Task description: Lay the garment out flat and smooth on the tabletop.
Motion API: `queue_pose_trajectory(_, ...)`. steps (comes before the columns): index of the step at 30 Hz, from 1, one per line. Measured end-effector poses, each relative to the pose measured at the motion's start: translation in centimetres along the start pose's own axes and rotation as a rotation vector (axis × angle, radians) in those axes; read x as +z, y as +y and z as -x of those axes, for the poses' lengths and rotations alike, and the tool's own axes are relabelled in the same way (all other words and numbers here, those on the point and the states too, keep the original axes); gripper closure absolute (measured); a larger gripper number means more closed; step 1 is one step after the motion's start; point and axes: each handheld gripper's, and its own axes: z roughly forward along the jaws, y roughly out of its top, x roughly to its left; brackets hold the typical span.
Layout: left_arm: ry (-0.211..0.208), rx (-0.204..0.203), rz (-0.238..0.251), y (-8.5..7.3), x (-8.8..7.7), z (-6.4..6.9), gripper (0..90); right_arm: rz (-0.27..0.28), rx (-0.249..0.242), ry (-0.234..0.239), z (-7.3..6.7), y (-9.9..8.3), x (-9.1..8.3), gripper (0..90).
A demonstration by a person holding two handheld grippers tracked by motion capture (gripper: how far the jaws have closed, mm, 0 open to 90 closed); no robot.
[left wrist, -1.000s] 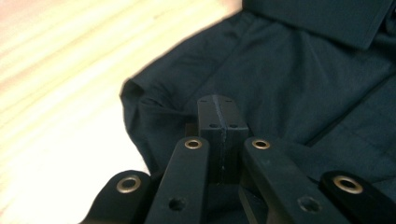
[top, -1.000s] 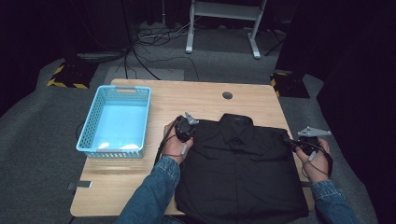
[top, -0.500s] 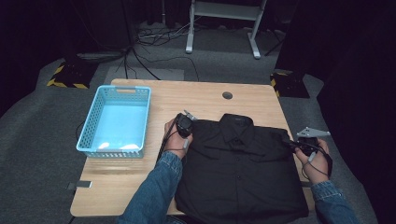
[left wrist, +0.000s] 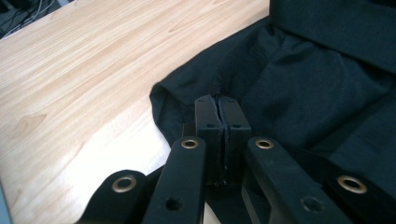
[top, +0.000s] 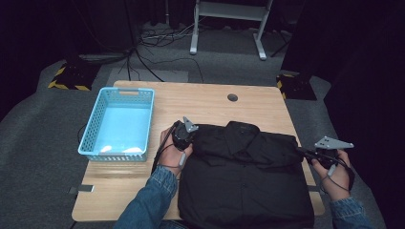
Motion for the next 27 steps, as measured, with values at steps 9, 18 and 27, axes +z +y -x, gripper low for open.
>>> queue_pose_trajectory(9,-0.039,0.061,0.0,-2.0,-3.6,2.3,88.1,-0.001,-0.015,0.034,-1.3,-1.8,-3.1,89.1)
queue_pose_trajectory(18,-0.042,0.028,-0.003,0.4,-2.1,0.4,88.2,-0.012,0.014,0.059,1.1,-0.1,-2.0,89.5)
queue_pose_trajectory(27,0.222,-0.118,0.229,9.5,4.2,-8.9,70.9,0.129,0.121,-0.17,10.0,10.8,5.6,67.8)
